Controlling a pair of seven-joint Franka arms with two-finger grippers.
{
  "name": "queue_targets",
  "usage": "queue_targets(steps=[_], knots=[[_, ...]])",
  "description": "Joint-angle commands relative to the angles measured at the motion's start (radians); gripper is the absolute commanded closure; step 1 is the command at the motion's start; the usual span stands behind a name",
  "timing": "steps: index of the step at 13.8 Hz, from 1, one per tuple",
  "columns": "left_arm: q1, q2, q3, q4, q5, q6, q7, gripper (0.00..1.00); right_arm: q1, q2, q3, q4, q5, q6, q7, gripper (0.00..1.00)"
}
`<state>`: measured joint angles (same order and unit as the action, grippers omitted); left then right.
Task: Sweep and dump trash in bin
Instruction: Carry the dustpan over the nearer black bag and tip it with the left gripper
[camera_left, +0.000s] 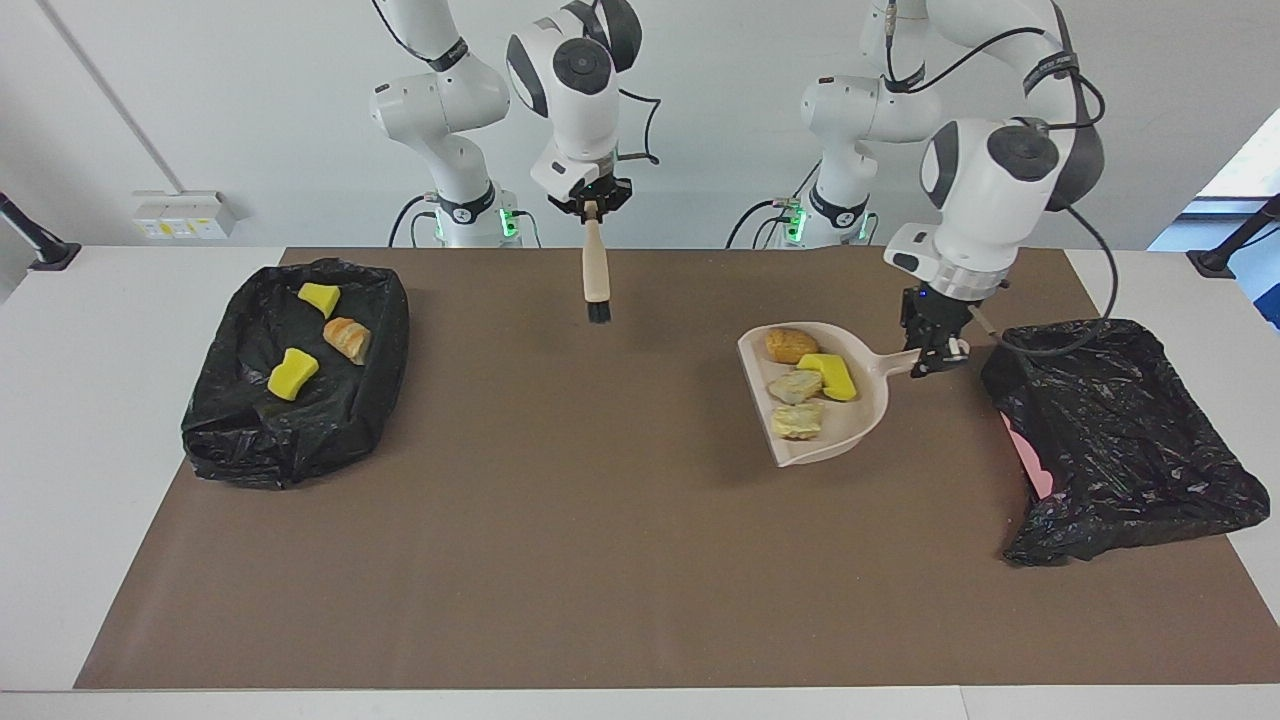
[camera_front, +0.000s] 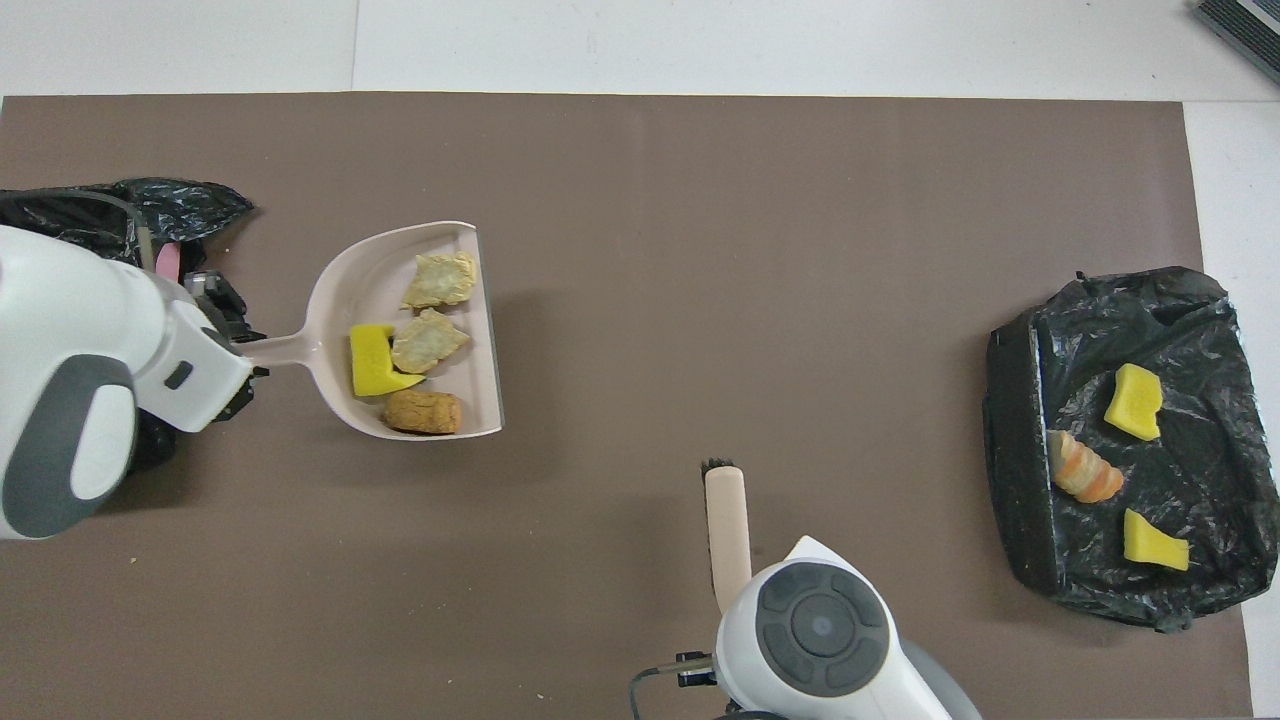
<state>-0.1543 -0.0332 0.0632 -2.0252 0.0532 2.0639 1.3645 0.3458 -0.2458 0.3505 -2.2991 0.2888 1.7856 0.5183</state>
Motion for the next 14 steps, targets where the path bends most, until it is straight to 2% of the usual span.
queue_targets(steps=[1,3,6,9,11,14], knots=[[0.157,-0.002,-0.016,0.031,0.010,-0.007,0.144,1.00,0.050,0.092,-0.007,0.030,0.032,0.079,0.118,1.00],[0.255,0.007,-0.016,0.045,0.008,0.027,0.192,1.00,0.103,0.126,-0.007,0.020,0.032,0.087,0.189,1.00],[0.372,0.009,-0.016,0.052,0.007,0.059,0.193,1.00,0.160,0.138,-0.007,0.000,0.032,0.086,0.189,1.00],[0.467,0.105,-0.013,0.225,0.007,0.032,0.226,1.00,0.179,0.152,-0.007,-0.037,0.032,0.130,0.163,1.00],[0.518,0.140,-0.006,0.285,0.101,0.044,0.291,1.00,0.180,0.155,-0.007,-0.043,0.033,0.149,0.179,1.00],[0.564,0.189,-0.005,0.377,0.259,0.045,0.291,1.00,0.182,0.197,-0.007,-0.046,0.052,0.221,0.215,1.00]])
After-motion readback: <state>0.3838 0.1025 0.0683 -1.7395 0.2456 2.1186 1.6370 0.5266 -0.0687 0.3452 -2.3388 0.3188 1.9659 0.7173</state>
